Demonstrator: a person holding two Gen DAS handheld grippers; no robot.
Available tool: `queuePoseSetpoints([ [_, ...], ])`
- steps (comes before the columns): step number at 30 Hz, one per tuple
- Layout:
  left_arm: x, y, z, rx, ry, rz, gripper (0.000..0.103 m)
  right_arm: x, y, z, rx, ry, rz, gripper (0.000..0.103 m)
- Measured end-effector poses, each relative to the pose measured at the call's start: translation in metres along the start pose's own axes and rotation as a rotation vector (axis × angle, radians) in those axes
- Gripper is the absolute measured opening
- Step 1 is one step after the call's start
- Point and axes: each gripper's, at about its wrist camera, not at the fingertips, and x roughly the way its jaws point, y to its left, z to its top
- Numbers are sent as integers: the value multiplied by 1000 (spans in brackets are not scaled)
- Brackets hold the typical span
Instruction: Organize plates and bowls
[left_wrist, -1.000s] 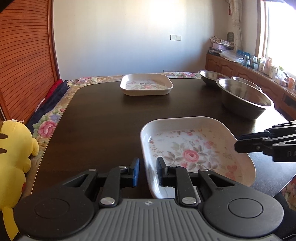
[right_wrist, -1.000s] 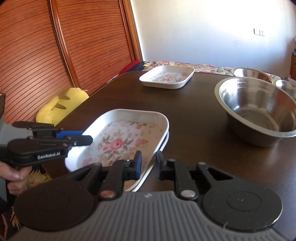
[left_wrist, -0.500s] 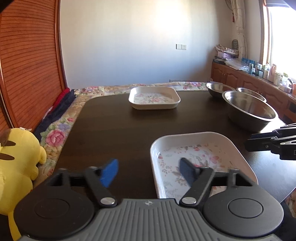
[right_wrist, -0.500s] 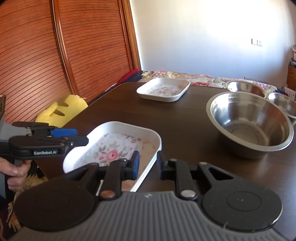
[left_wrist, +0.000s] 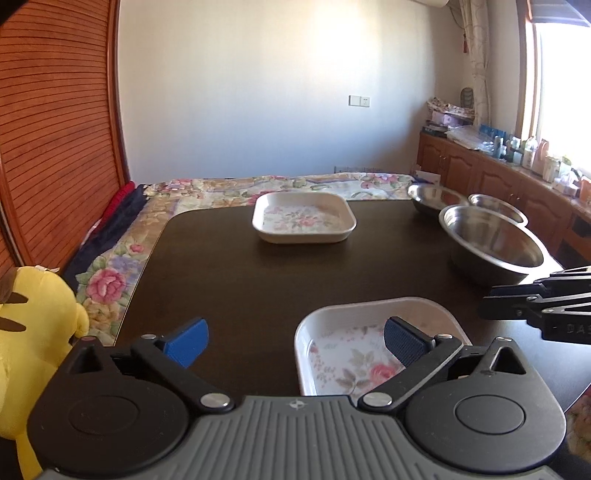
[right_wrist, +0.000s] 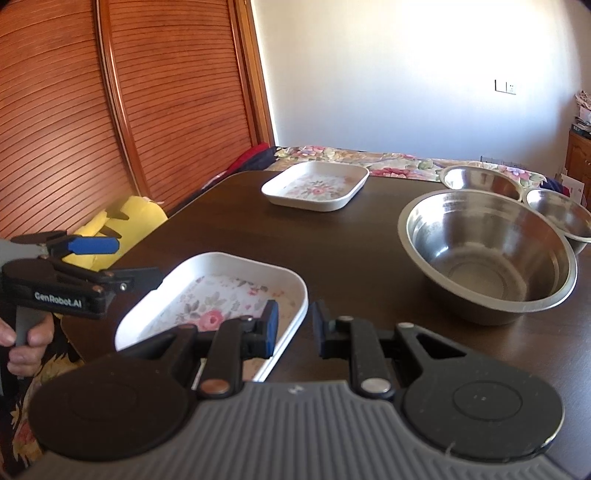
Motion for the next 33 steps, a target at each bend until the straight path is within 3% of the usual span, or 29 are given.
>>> queuePoseSetpoints([
  [9,-10,7,33,17,-47,-31,103,6,-11,25,-10,-22,-19,21],
  [16,-9,11,65,94,-96,66,103,15,-19,53,-12,-40,-18,21],
  [21,7,22,90,99,-84,7,103,26,-22,79,-24,-46,-19,23],
  [25,27,23,107,116,-71,0,103,40,-25,96,-34,-36,-19,29],
  [33,84,37,127,108,-24,-22,100,76,-32,125,-34,6,-18,29],
])
